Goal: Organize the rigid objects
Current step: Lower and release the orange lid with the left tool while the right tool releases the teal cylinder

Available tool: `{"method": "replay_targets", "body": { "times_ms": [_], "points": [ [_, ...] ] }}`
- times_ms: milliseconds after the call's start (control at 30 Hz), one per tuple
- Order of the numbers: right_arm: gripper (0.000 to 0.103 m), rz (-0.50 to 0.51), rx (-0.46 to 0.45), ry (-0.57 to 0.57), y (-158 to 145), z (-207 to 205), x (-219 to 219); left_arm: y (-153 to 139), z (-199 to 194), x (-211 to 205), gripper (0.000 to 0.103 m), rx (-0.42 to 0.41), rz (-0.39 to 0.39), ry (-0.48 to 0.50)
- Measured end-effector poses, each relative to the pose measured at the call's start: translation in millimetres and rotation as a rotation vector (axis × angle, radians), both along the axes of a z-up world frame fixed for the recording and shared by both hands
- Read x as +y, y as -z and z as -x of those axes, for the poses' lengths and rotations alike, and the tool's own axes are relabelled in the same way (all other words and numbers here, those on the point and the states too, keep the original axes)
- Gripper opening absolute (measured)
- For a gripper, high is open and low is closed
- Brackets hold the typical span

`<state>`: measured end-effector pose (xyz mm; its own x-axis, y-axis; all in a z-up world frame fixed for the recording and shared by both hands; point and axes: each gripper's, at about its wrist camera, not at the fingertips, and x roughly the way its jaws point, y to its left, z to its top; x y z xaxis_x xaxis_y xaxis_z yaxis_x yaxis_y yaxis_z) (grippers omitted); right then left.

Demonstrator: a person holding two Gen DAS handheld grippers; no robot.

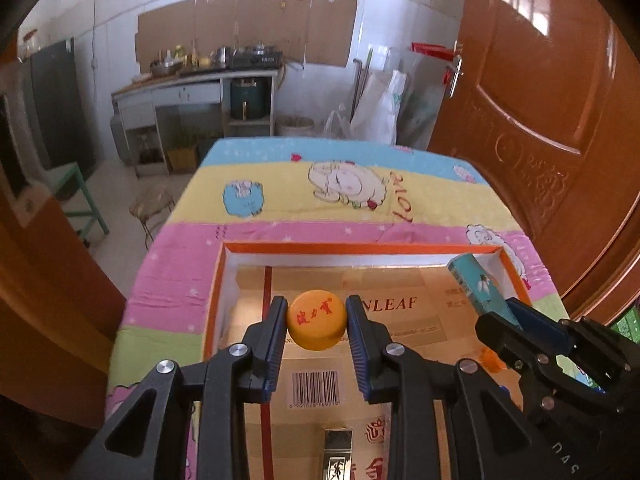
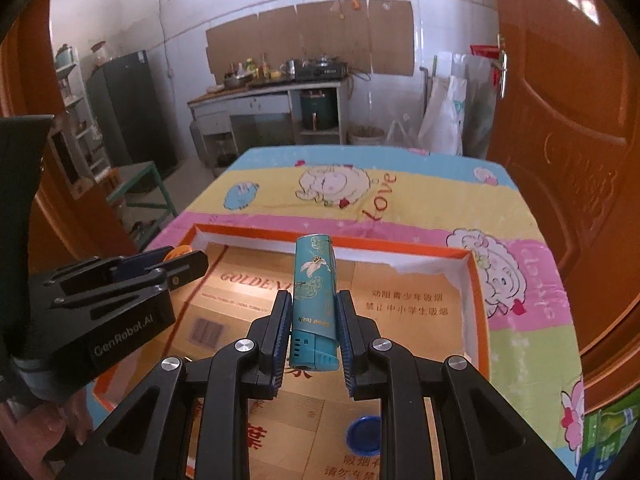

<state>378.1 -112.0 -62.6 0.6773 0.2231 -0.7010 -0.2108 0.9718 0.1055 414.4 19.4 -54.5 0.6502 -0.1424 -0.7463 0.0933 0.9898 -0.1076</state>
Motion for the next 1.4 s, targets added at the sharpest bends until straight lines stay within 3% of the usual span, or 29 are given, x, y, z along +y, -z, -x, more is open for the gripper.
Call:
{"method": "replay_targets", "body": {
  "times_ms": [400, 1200, 1400],
  "points": [
    [0.023, 0.038, 0.11, -0.011, 31.4, -18.9, 3.4, 33.7, -14.1, -5.2, 0.03, 0.114, -0.021, 0.017],
    [0.023, 0.067, 0.186, -0.005, 53.6, -28.3, 3.8, 44.1, -16.4, -8.4, 0.03, 0.133, -0.063, 0.013],
    [0.023, 0.053, 0.194, 0.003, 55.9, -30.8, 2.5, 45.9, -17.5, -2.6, 0.031, 0.144, -0.011, 0.025]
  ]
}}
